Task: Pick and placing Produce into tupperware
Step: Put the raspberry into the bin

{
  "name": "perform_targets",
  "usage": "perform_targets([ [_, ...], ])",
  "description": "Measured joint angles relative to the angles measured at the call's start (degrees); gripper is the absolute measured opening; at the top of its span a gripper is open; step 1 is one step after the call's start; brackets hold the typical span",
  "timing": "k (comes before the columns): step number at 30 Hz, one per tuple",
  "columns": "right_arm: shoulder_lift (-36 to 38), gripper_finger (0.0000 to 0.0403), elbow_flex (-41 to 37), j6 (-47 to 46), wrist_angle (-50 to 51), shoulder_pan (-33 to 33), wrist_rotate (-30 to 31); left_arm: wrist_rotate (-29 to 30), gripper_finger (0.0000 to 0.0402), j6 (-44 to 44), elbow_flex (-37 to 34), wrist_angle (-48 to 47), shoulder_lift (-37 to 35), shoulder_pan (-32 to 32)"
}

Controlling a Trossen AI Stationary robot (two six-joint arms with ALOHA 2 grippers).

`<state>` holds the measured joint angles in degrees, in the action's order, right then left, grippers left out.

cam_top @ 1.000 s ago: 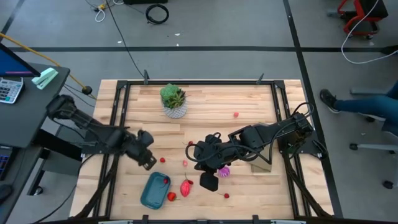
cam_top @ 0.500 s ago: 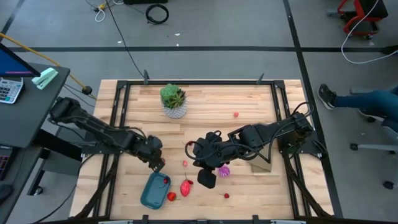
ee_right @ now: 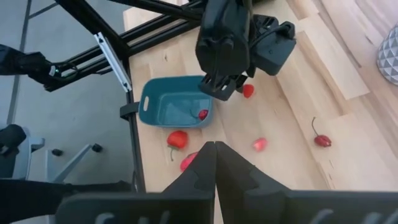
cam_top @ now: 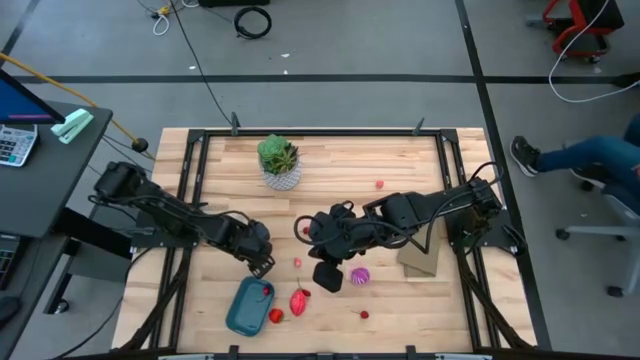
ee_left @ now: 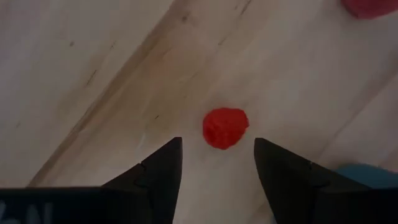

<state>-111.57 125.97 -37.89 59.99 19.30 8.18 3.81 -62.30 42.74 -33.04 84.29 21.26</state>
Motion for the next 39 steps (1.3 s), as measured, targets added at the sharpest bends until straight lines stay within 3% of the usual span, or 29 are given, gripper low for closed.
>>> perform_targets([
  [39, 0.0, 0.0012, 0.0, 0.5, 0.2, -0.8, -0.1, 2.7, 0.0197, -1.3, 0.0, 2.2, 0.6, 0.5],
])
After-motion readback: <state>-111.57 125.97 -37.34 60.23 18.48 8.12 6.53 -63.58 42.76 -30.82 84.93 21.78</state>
